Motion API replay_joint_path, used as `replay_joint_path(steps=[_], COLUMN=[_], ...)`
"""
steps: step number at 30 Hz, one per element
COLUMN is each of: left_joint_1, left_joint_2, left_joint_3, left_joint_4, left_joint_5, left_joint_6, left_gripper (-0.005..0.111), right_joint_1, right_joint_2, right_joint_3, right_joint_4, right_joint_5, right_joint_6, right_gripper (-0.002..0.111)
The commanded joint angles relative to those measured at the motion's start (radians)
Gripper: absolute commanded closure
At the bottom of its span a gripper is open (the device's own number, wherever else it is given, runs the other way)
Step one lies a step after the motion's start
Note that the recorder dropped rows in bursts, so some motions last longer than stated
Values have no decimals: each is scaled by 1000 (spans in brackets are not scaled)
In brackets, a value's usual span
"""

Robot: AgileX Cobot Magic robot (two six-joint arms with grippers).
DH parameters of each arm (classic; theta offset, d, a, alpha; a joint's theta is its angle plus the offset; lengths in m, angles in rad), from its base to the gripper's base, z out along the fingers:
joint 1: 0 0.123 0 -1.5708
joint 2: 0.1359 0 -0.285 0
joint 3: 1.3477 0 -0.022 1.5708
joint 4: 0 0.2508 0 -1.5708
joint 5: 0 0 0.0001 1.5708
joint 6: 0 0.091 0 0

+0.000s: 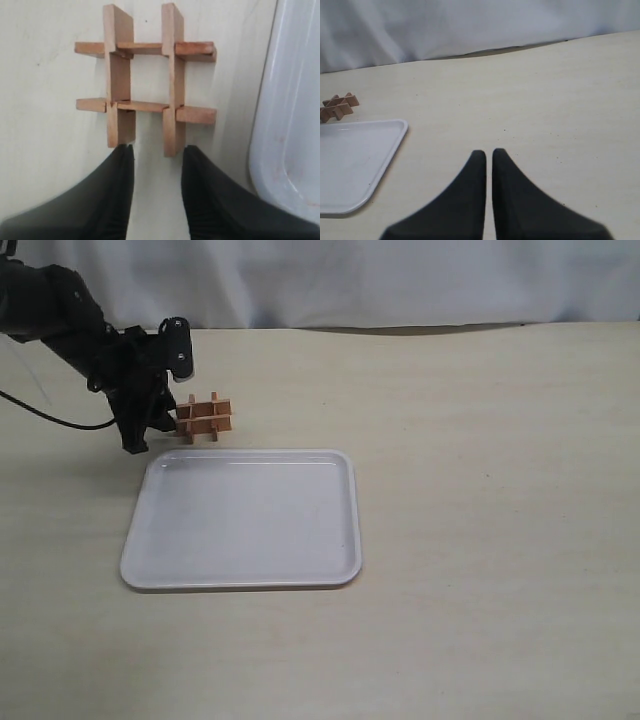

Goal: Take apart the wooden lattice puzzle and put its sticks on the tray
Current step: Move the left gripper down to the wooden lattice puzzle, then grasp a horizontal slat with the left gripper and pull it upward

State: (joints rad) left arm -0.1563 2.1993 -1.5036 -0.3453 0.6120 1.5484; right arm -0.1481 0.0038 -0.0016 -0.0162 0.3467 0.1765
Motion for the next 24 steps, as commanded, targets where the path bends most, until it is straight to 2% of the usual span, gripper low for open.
replay_joint_path(steps=[1,20,24], left_joint_1=[-8,-36,-36], left_joint_2=[22,27,27], left_joint_3=[-5,-5,-5], left_joint_4=[-25,-67,-67], left_joint_5=[-32,-41,-32], left_joint_6=[5,5,5], left_gripper=[73,74,86], right_joint_1=[-6,-6,-6], right_joint_2=[-4,-4,-4], right_joint_3=[2,2,2], right_joint_4=[1,1,1], right_joint_5=[-4,-4,-4], right_joint_6=[3,3,3], right_gripper=[104,104,104])
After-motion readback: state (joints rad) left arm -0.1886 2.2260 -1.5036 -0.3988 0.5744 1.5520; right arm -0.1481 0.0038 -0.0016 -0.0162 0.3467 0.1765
